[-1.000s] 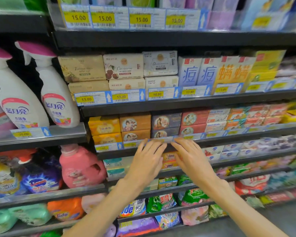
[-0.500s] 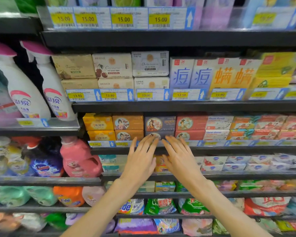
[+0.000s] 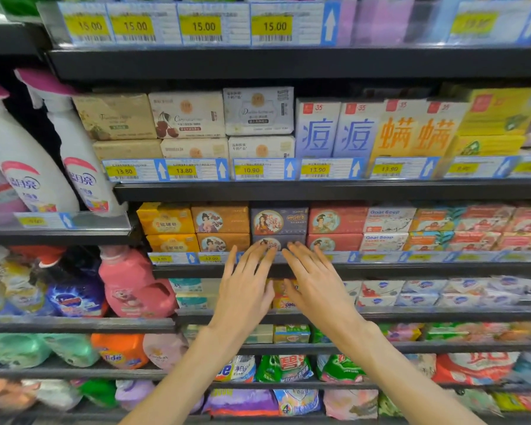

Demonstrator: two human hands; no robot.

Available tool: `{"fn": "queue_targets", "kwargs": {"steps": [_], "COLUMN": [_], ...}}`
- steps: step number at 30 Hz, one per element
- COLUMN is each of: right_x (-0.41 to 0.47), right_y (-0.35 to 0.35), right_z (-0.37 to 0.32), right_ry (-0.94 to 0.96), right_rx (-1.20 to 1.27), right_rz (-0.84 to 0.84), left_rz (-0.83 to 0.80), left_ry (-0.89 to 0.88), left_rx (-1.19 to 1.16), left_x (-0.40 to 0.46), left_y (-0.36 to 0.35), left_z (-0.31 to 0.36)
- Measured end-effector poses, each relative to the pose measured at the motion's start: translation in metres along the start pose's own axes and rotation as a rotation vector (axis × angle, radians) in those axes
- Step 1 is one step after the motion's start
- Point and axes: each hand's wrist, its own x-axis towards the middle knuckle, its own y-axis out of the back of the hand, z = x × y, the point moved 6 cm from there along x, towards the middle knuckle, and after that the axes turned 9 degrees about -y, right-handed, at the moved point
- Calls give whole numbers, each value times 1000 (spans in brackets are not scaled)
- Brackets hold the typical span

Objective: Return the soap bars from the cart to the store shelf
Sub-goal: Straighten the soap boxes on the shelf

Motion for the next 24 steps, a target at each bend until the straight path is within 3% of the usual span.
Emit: {"fn": "queue_targets", "kwargs": {"steps": [11,24], "right_x": [-8,-33], "right_y": [12,43], "right_z": [11,86], "right_ry": [-17,-251], "right_rx": [66,-133], "right_rz": [19,-1], "left_rz": [35,-17], "left_ry": [25,-235], "left_rx": [40,-139], "left_x": [1,44], "left_y": [9,-10], "left_z": [14,99]}}
